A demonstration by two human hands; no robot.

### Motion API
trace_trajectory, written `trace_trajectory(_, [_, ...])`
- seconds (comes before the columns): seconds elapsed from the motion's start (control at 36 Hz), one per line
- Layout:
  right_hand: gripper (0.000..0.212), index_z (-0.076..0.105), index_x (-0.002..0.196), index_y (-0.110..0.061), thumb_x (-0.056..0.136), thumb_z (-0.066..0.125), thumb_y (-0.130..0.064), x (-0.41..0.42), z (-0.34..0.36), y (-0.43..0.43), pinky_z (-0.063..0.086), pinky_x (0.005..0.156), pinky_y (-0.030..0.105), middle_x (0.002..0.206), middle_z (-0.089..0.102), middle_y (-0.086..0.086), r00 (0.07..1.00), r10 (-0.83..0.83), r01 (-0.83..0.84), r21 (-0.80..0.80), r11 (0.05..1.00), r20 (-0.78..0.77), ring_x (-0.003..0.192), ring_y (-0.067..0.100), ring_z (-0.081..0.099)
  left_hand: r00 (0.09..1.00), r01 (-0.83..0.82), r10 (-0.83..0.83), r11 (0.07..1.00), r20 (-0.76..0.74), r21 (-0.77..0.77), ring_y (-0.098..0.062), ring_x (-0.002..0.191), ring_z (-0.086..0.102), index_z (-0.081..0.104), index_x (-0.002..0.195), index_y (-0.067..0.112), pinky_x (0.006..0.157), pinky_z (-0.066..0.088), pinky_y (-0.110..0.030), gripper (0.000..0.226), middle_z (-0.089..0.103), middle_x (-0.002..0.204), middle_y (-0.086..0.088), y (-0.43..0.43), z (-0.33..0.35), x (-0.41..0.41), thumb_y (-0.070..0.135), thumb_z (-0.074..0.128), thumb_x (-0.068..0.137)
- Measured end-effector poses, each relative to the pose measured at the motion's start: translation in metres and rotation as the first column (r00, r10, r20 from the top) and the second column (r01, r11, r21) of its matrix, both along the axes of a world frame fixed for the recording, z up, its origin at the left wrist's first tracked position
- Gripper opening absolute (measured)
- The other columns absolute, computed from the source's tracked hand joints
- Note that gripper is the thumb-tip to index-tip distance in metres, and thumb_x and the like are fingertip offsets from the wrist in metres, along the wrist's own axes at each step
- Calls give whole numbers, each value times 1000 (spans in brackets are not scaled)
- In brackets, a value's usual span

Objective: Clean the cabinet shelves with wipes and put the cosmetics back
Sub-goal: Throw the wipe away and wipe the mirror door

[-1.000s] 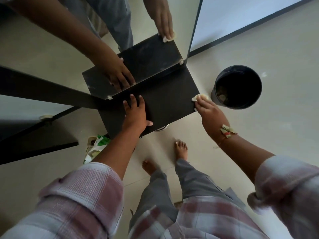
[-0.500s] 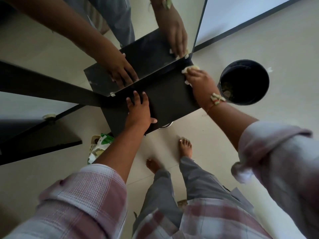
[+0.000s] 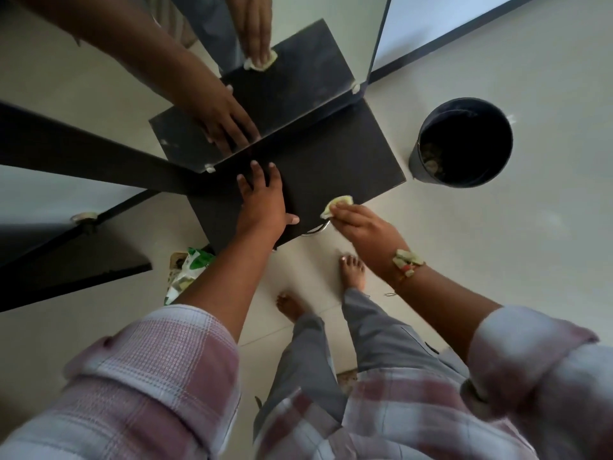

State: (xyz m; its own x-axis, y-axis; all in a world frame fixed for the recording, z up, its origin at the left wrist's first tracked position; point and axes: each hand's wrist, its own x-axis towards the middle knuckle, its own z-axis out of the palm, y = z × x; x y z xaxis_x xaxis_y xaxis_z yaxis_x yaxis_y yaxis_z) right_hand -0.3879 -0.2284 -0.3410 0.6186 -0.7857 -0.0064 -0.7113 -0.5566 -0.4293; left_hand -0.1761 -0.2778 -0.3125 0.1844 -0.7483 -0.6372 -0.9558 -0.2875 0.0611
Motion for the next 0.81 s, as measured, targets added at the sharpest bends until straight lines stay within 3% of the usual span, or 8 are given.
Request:
trace_trajectory(0.08, [33,70,112,-2,92,43,-4,-33,-5,-15,53,91,41,118,67,14,984,-175,177,-51,983,40,105,34,62,1000,3,-3,1000,3,6,-41,145,-10,-5,154,19,109,32,-54,114,-16,160,-11,0,0,0,36,78,77])
trace_trajectory(0.22, [33,72,112,-7,82,64,6,-49,1,-36,53,86,36,117,69,8,889,-455,456,-1,890,42,95,32,62,1000,18,-18,1000,20,6,-42,145,-10,-5,154,20,108,34,-54,114,-16,160,-12,0,0,-1,37,77,77])
trace_trajectory(0.39, [26,74,109,-12,88,62,-3,-30,2,-37,31,91,0,113,71,2,619,-770,738,223,637,151,101,18,64,999,27,-27,1000,30,12,-42,145,-10,-6,154,19,107,34,-55,113,-16,160,-11,0,1,-1,38,76,78])
trace_trajectory(0.47, [25,74,108,-11,87,62,-4,-25,5,-42,27,90,-8,113,71,3,538,-825,770,296,565,172,102,8,63,999,24,-25,1000,27,13,-42,145,-10,-6,154,19,107,34,-56,113,-15,160,-11,0,0,-2,37,76,77])
trace_trajectory(0.53, [24,74,108,-12,88,62,-6,-24,9,-44,31,90,-4,112,72,3,538,-827,780,274,563,164,102,11,65,999,26,-26,1000,27,13,-42,145,-9,-6,153,19,107,33,-56,114,-15,160,-11,0,0,-2,37,77,77])
trace_trajectory(0.64, [31,73,112,-26,88,56,-19,-24,10,-54,53,86,25,104,74,-4,472,-868,804,330,495,152,92,12,68,999,36,-37,999,40,15,-43,145,-9,-6,153,18,108,34,-55,113,-15,160,-12,-1,1,-3,38,76,78])
trace_trajectory(0.69, [31,72,112,-31,87,55,-25,-21,11,-67,54,81,24,96,75,-7,445,-886,806,372,460,133,86,10,68,999,35,-36,999,39,14,-43,145,-8,-6,153,18,107,34,-54,113,-15,160,-12,-1,1,-3,37,76,78])
trace_trajectory(0.81, [30,72,108,-29,90,53,-14,-11,15,-104,38,68,17,98,73,-4,496,-868,822,317,473,9,87,16,66,998,47,-47,999,52,13,-44,145,-8,-6,153,17,106,36,-54,114,-14,159,-13,0,1,-3,38,76,78])
